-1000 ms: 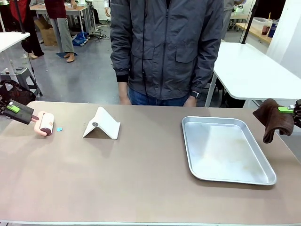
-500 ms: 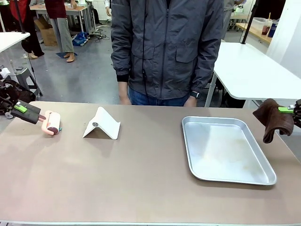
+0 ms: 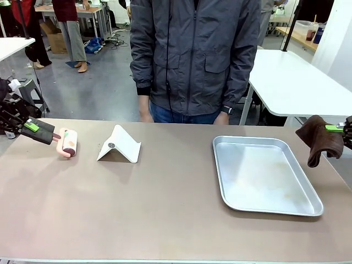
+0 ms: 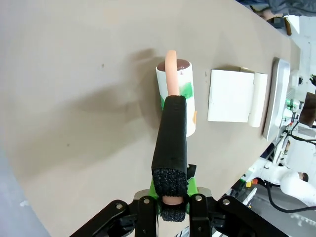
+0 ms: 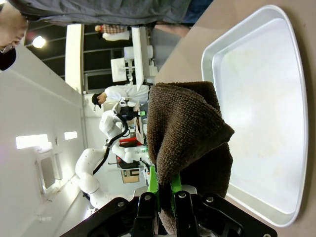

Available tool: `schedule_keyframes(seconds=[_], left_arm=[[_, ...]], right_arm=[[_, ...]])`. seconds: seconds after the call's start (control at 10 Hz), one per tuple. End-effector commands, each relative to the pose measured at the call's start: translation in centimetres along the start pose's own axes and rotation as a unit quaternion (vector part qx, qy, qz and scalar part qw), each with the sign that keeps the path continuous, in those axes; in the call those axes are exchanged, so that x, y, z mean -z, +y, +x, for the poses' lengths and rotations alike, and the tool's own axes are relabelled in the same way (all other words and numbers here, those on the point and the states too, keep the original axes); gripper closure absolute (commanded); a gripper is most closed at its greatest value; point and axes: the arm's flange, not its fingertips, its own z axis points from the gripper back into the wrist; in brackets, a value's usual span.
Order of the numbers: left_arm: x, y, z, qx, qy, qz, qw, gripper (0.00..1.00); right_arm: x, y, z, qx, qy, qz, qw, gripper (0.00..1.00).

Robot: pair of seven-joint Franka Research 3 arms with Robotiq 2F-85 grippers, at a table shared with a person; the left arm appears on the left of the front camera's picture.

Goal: Clean the surface of the table.
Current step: Clean the area not pointed to by the person.

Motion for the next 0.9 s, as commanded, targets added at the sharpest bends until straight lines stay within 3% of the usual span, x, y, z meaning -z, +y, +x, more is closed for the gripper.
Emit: schedule_keyframes(seconds=[0.0,0.4,0.8], left_arm=[[3.4,0.0,-1.2,0.007,0.049,0.013,0.999,0.91],[4.4,-1.7,-1.1,0.010,0.046,-0.019,0.999,0.91],[-0.7,-0.9,-0.8,-0.008,-0.003,-0.118,0.993,0.91]], right_arm=[[0.0,0.3,0.2,-0.005,-0.004,-0.002,1.000,0.89],[0.0,0.3,0.2,-0.005,-0.004,-0.002,1.000,0.89],[0.0,0.3,0.2,-0.005,-0.004,-0.002,1.000,0.89]])
